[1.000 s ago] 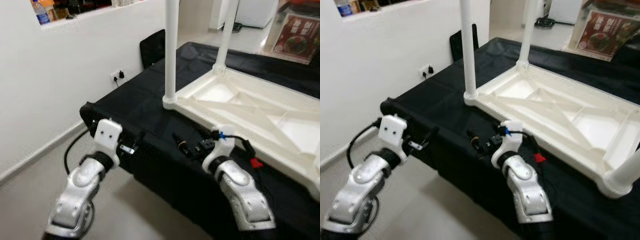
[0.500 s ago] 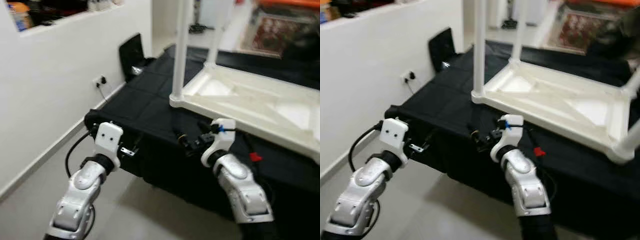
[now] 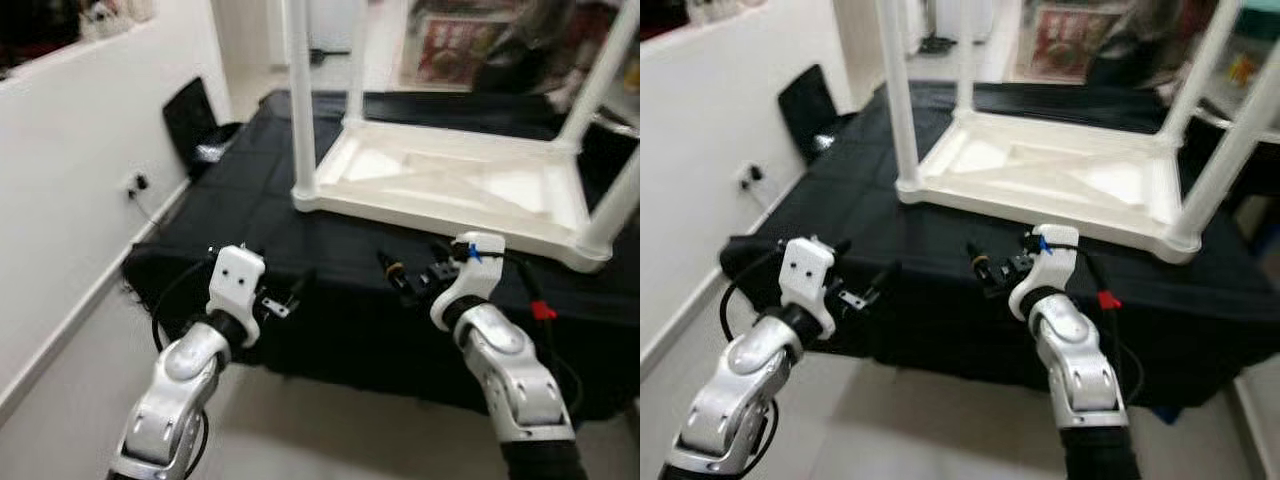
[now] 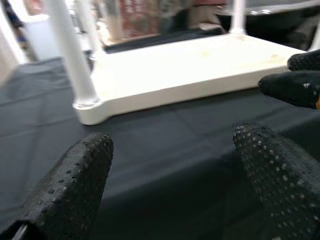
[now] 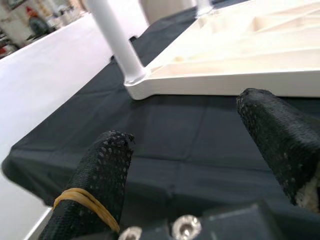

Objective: Building children table

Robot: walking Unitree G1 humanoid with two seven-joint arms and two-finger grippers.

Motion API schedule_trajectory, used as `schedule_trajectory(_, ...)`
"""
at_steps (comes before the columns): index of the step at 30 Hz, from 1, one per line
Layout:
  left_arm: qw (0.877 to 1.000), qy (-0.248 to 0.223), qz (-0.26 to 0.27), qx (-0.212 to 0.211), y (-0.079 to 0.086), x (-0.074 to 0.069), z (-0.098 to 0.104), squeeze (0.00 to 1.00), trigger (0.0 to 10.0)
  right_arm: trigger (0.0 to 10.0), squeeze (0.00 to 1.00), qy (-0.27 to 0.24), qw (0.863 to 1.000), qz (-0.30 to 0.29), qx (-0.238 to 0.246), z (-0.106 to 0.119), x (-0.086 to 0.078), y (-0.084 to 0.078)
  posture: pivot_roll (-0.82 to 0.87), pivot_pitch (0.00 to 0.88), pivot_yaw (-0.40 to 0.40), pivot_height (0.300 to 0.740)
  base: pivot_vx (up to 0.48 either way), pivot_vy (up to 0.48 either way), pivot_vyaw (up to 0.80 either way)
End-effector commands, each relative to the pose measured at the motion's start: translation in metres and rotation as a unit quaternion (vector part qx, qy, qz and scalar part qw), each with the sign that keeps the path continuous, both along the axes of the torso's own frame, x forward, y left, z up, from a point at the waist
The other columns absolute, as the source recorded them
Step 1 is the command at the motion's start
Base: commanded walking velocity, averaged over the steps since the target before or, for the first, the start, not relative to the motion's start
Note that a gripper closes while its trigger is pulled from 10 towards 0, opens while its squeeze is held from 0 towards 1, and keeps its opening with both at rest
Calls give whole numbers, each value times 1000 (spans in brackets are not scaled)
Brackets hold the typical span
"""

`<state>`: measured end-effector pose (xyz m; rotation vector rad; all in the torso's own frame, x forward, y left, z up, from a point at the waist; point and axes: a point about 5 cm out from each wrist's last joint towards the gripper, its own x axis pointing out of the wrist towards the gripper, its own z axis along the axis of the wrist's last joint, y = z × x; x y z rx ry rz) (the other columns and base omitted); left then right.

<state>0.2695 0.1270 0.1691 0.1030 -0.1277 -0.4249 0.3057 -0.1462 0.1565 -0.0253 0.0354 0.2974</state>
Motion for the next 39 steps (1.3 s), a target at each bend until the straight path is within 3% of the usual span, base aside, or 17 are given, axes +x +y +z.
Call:
schedule_trajectory(1,1000,-3,-11,-3,0,-2,3,0,10000,10000,0,-8,1000,6,-2,1,-1,2,-14,36,11,740,0,0,0)
schedule_trajectory(20,999,-23,-40,-11,-7,-2,14,0,10000,10000,0,-37,999,28,9,19,3,2,-20,43,15,740,345,0,-244)
schedule_trajectory(25,997,-32,-64,-23,-9,-5,21,0,10000,10000,0,-58,996,65,-20,26,3,2,-21,45,14,740,49,0,0)
schedule_trajectory(27,995,-43,-89,-16,-10,-9,27,0,10000,10000,0,-74,990,101,-65,34,4,-2,-23,51,14,740,0,0,0)
schedule_trajectory(28,995,-43,-89,-16,-10,-9,27,0,10000,10000,0,-74,990,101,-65,34,4,-2,-23,51,14,740,0,0,0)
schedule_trajectory(30,993,-52,-110,-1,-8,-11,32,0,10000,10000,0,-82,974,160,-137,42,5,-3,-23,62,14,740,0,0,0)
schedule_trajectory(31,992,-54,-116,13,-6,-12,34,0,10000,10000,0,-77,954,206,-203,43,6,-3,-24,67,14,740,0,0,0)
schedule_trajectory(32,992,-54,-116,13,-6,-12,34,0,10000,10000,0,-77,954,206,-203,43,6,-3,-24,67,14,740,0,0,0)
schedule_trajectory(33,991,-59,-121,26,-3,-12,36,0,10000,10000,0,-71,938,234,-246,43,6,-3,-23,70,14,740,0,0,0)
schedule_trajectory(36,990,-61,-123,35,-2,-12,37,0,10000,10000,0,-66,928,250,-270,43,6,-4,-23,74,14,740,0,0,0)
schedule_trajectory(37,988,-62,-129,63,4,-12,38,0,10000,10000,0,-48,911,266,-312,45,13,-12,-21,91,13,740,0,0,0)
schedule_trajectory(38,988,-62,-129,63,4,-12,38,0,10000,10000,0,-48,911,266,-312,45,13,-12,-21,91,13,740,0,0,0)
schedule_trajectory(39,985,-59,-137,91,11,-13,38,0,10000,10000,0,-26,900,269,-342,48,23,-21,-15,114,13,740,0,0,0)
